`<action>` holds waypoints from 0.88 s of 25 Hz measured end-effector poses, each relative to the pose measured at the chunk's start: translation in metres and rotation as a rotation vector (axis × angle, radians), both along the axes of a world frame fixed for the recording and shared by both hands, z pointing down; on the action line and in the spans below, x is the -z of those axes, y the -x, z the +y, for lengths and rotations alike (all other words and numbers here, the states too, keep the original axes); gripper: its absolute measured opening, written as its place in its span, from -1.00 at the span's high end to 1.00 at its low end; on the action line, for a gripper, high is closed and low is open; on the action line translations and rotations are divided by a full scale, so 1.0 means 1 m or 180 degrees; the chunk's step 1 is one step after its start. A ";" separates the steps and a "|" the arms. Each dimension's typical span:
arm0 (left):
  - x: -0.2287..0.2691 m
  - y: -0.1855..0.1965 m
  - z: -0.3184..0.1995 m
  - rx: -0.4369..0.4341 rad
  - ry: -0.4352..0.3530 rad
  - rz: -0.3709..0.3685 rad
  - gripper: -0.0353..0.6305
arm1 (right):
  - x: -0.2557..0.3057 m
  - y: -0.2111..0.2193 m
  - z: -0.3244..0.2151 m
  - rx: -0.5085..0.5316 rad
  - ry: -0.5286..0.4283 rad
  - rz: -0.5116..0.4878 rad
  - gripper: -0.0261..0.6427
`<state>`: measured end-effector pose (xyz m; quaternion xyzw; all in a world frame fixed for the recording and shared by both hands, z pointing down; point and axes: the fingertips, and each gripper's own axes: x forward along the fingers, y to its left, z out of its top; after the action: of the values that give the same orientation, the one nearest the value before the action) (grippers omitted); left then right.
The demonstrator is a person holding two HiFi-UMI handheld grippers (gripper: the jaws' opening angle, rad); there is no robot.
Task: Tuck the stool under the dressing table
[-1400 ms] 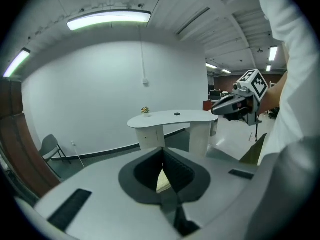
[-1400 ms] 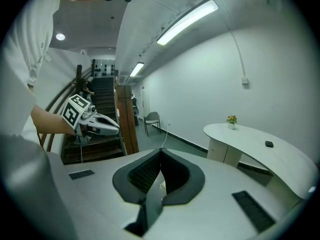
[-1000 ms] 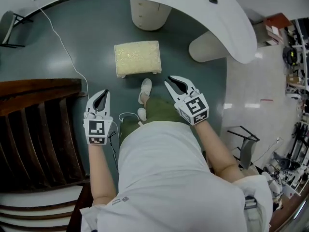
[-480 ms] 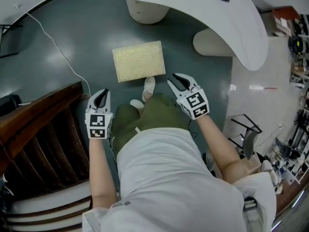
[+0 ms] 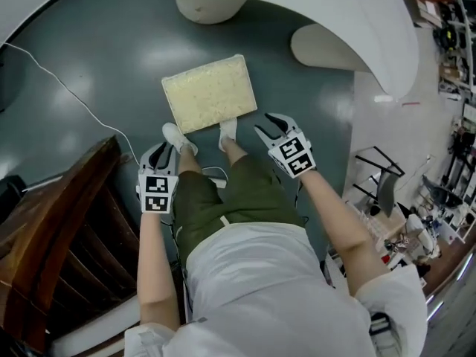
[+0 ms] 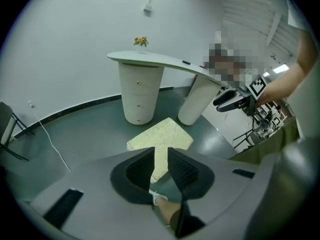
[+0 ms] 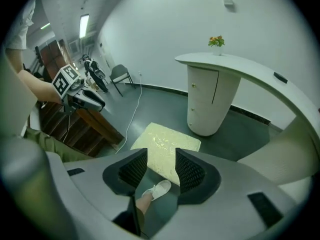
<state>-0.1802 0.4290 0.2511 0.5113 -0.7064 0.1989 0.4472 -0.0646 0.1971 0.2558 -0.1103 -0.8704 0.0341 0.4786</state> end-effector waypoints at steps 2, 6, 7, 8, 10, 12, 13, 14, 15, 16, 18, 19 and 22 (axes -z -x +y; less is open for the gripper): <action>-0.028 0.006 0.006 -0.0120 0.0040 0.0087 0.64 | -0.027 -0.003 0.007 -0.0018 -0.0063 0.0150 0.34; -0.078 0.019 0.002 -0.0261 0.0150 0.0263 0.50 | -0.073 0.000 -0.003 -0.0102 -0.0139 0.0353 0.27; -0.088 0.020 0.000 -0.0291 0.0191 0.0312 0.45 | -0.083 0.000 -0.009 -0.0130 -0.0147 0.0400 0.26; -0.098 0.019 -0.002 -0.0322 0.0232 0.0364 0.40 | -0.092 -0.002 -0.014 -0.0154 -0.0152 0.0455 0.24; -0.120 0.012 -0.007 -0.0385 0.0298 0.0462 0.33 | -0.113 -0.008 -0.025 -0.0188 -0.0165 0.0568 0.19; -0.145 0.004 -0.012 -0.0455 0.0353 0.0520 0.28 | -0.138 -0.016 -0.036 -0.0199 -0.0189 0.0669 0.17; -0.159 0.001 -0.014 -0.0491 0.0379 0.0535 0.27 | -0.152 -0.020 -0.040 -0.0196 -0.0197 0.0716 0.15; -0.173 -0.002 -0.015 -0.0520 0.0403 0.0553 0.26 | -0.166 -0.023 -0.043 -0.0186 -0.0201 0.0762 0.14; -0.186 -0.005 -0.016 -0.0543 0.0423 0.0577 0.24 | -0.180 -0.026 -0.044 -0.0163 -0.0208 0.0804 0.13; -0.198 -0.008 -0.017 -0.0563 0.0442 0.0606 0.24 | -0.193 -0.028 -0.046 -0.0128 -0.0223 0.0842 0.11; -0.218 -0.013 -0.018 -0.0596 0.0488 0.0665 0.20 | -0.216 -0.034 -0.049 -0.0044 -0.0267 0.0916 0.08; -0.227 -0.016 -0.019 -0.0612 0.0516 0.0688 0.20 | -0.227 -0.037 -0.051 -0.0014 -0.0280 0.0956 0.08; -0.252 -0.026 -0.016 -0.0655 0.0622 0.0769 0.18 | -0.257 -0.047 -0.054 0.0025 -0.0270 0.1086 0.06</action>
<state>-0.1545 0.4130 0.5033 0.5552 -0.5688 0.2483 0.5536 -0.0173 0.1430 0.5124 -0.0860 -0.7768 0.0137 0.6237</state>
